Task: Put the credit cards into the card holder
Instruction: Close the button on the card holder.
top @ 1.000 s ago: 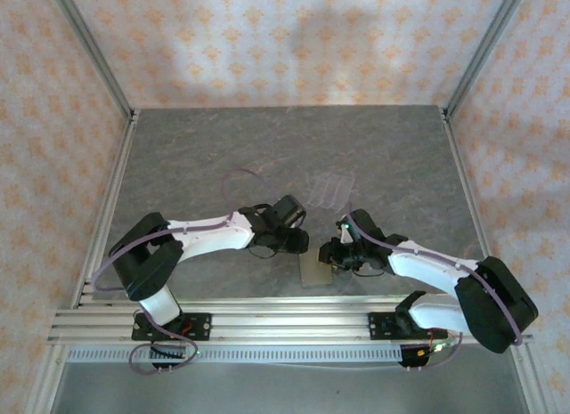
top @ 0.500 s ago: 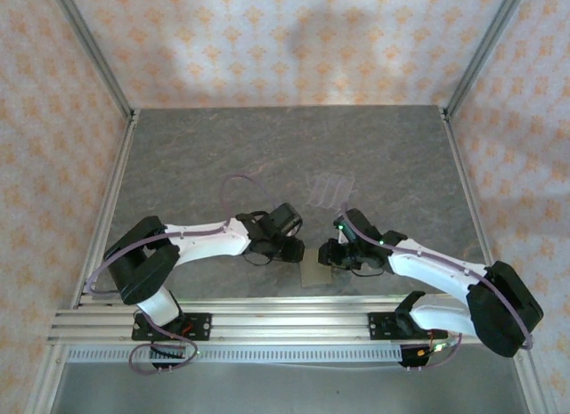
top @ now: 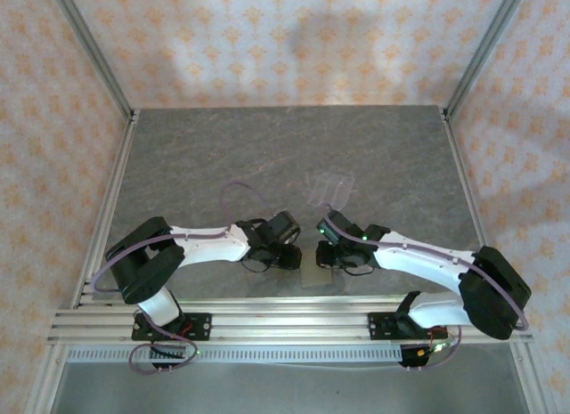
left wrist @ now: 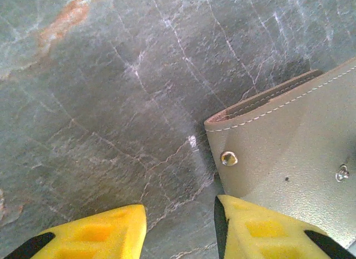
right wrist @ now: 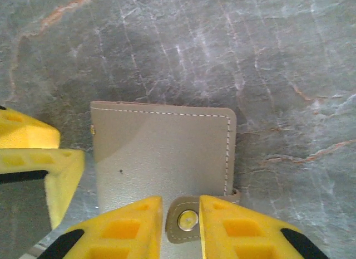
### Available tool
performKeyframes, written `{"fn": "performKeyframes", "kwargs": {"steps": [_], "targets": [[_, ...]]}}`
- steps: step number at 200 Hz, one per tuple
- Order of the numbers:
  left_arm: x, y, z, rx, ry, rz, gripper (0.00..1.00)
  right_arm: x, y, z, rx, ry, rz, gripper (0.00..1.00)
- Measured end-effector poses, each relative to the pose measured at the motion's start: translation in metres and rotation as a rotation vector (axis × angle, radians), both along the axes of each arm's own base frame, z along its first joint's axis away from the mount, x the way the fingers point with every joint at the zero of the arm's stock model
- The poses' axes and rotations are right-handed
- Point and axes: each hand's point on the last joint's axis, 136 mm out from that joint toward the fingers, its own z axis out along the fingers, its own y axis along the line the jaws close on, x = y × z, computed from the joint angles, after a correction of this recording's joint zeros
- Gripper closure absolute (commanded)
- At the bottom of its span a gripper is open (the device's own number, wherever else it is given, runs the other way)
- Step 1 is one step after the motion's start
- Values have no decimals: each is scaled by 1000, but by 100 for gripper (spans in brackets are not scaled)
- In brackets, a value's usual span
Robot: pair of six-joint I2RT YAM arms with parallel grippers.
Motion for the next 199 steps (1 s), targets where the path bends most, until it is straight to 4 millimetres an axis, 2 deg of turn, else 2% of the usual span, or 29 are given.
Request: {"fn": "performKeyframes", "kwargs": {"steps": [52,102,199], "targets": [[0,0,0,-8,-4,5,61,0,-4,-4,-62,-6,2,75],[1,0,0,-12,-3,11,61,2,3,-1,-61,-8,15,72],[0,-1,0,-22,8,10,61,-1,-1,-8,-104,8,12,91]]}}
